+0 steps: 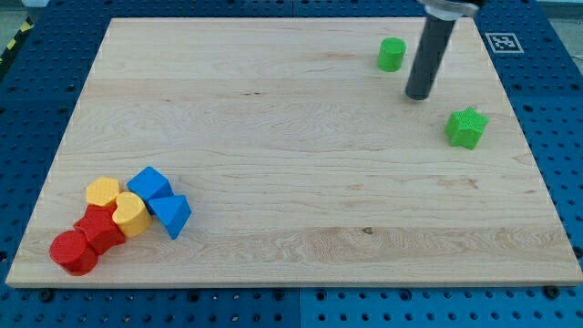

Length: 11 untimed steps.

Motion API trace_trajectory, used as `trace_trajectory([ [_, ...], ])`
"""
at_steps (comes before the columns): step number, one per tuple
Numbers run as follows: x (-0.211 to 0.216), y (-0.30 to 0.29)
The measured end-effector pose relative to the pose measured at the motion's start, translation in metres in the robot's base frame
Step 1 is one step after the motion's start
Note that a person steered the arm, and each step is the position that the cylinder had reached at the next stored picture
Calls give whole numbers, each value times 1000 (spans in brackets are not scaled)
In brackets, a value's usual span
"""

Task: Move the green star to the left side slightly

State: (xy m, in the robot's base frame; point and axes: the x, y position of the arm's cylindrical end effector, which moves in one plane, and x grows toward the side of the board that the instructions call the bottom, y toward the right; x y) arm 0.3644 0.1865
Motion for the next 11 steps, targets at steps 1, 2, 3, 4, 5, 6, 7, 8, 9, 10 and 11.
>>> trace_trajectory([
  [1, 12, 39],
  [2, 28, 66],
  [3, 28, 66],
  [4, 47, 66],
  [5, 52, 68],
  [6, 52, 68],
  [7, 63, 69],
  [8, 66, 70],
  [9, 66, 70],
  [10, 64, 64],
  [11, 64, 42],
])
